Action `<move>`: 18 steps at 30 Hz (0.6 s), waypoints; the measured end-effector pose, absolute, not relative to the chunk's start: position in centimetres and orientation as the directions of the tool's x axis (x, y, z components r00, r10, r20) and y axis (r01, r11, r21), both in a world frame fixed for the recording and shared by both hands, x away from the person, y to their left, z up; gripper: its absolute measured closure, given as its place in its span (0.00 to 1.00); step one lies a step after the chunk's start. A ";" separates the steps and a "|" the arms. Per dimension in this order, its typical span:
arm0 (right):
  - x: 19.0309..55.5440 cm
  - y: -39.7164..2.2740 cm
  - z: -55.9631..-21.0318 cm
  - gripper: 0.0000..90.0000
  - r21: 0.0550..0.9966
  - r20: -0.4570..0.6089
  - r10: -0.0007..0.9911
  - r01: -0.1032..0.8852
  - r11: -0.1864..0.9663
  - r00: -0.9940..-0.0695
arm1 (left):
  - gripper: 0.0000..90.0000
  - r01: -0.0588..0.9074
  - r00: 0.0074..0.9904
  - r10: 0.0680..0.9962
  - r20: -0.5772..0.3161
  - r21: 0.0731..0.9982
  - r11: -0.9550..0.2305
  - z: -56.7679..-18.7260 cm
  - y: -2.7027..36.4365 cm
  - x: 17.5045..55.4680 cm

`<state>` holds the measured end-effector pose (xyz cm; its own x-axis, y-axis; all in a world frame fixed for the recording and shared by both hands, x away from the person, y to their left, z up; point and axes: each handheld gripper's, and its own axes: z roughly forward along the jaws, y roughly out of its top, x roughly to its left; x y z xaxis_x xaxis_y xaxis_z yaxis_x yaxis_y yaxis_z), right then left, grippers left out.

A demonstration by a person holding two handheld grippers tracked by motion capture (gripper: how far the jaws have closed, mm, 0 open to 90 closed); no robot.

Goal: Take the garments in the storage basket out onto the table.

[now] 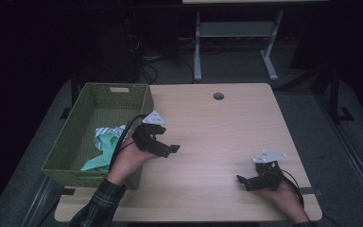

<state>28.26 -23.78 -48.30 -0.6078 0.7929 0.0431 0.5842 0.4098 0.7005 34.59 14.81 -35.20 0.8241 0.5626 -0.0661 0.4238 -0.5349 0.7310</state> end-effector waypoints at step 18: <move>28.3 -23.8 -48.3 0.00 0.702 0.040 0.793 0.582 0.411 -0.608 | 0.15 0.441 0.801 0.596 -0.058 0.731 -0.521 -33.9 17.9 35.1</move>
